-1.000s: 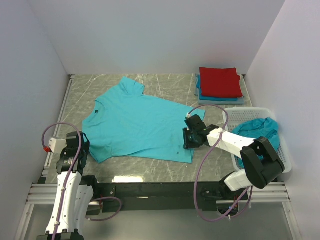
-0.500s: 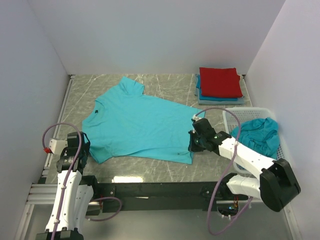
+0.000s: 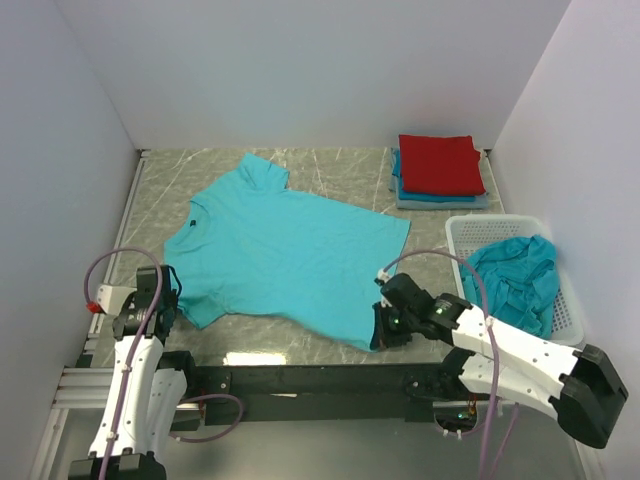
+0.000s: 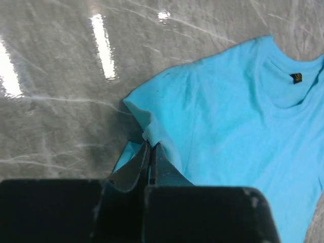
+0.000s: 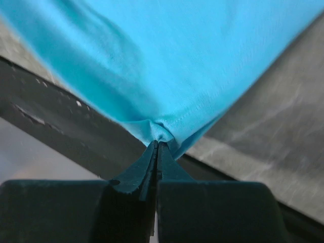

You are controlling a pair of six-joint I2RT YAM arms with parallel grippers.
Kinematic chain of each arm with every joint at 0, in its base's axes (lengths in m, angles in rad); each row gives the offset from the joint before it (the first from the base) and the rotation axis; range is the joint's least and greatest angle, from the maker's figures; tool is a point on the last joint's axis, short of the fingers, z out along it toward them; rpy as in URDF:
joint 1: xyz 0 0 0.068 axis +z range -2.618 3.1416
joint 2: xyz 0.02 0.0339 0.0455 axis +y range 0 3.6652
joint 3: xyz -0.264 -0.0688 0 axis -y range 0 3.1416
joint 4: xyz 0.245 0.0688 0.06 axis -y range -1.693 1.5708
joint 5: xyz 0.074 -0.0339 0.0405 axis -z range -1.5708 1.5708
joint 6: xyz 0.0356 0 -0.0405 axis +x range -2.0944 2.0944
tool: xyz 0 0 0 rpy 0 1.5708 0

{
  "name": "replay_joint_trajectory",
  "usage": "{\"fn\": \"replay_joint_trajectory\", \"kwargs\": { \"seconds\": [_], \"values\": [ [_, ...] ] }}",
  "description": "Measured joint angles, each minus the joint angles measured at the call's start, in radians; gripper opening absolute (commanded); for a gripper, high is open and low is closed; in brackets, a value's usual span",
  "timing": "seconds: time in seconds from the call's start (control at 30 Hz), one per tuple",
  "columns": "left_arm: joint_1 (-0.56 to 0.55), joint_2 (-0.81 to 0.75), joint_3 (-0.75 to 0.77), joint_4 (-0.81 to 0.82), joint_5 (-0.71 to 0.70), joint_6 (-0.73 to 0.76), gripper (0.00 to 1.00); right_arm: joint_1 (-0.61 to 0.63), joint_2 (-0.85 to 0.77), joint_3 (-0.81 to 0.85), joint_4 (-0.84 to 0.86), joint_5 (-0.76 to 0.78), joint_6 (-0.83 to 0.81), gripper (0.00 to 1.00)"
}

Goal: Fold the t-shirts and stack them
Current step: Flatten the tshirt out

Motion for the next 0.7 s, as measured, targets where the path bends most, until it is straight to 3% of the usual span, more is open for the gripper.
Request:
{"fn": "replay_joint_trajectory", "kwargs": {
  "seconds": [0.2,0.3,0.33,0.37,0.4,0.43,0.47,0.5,0.53,0.57,0.7],
  "values": [
    [0.0,0.021,0.015,-0.043,-0.04,-0.042,0.01,0.053,-0.078,-0.065,-0.086,0.011,0.118,0.03],
    [0.0,0.026,0.016,-0.065,-0.057,-0.063,0.09,0.073,-0.108,-0.091,-0.101,0.012,0.16,0.1],
    [0.0,0.027,0.017,-0.071,-0.059,-0.07,0.28,0.078,-0.109,-0.095,-0.107,0.013,0.172,0.15],
    [0.0,0.026,0.018,-0.08,-0.062,-0.076,0.41,0.082,-0.109,-0.096,-0.116,0.014,0.185,0.32],
    [0.0,0.024,0.019,-0.089,-0.064,-0.082,0.54,0.084,-0.108,-0.096,-0.122,0.016,0.193,0.41],
    [0.0,0.017,0.02,-0.096,-0.066,-0.092,0.74,0.086,-0.109,-0.096,-0.13,0.019,0.199,0.48],
    [0.0,0.008,0.022,-0.1,-0.065,-0.098,0.82,0.089,-0.109,-0.095,-0.14,0.026,0.207,0.59],
    [0.0,-0.008,0.024,-0.105,-0.063,-0.109,0.98,0.09,-0.109,-0.095,-0.151,0.037,0.213,0.64],
    [0.0,-0.025,0.027,-0.111,-0.063,-0.106,0.99,0.09,-0.111,-0.093,-0.169,0.055,0.219,0.68],
    [0.0,-0.042,0.034,-0.119,-0.061,-0.111,0.99,0.09,-0.116,-0.089,-0.187,0.072,0.223,0.8],
    [0.0,-0.109,0.117,-0.179,-0.068,-0.112,0.99,0.09,-0.141,-0.015,-0.268,0.165,0.235,0.86]
  ]
}}
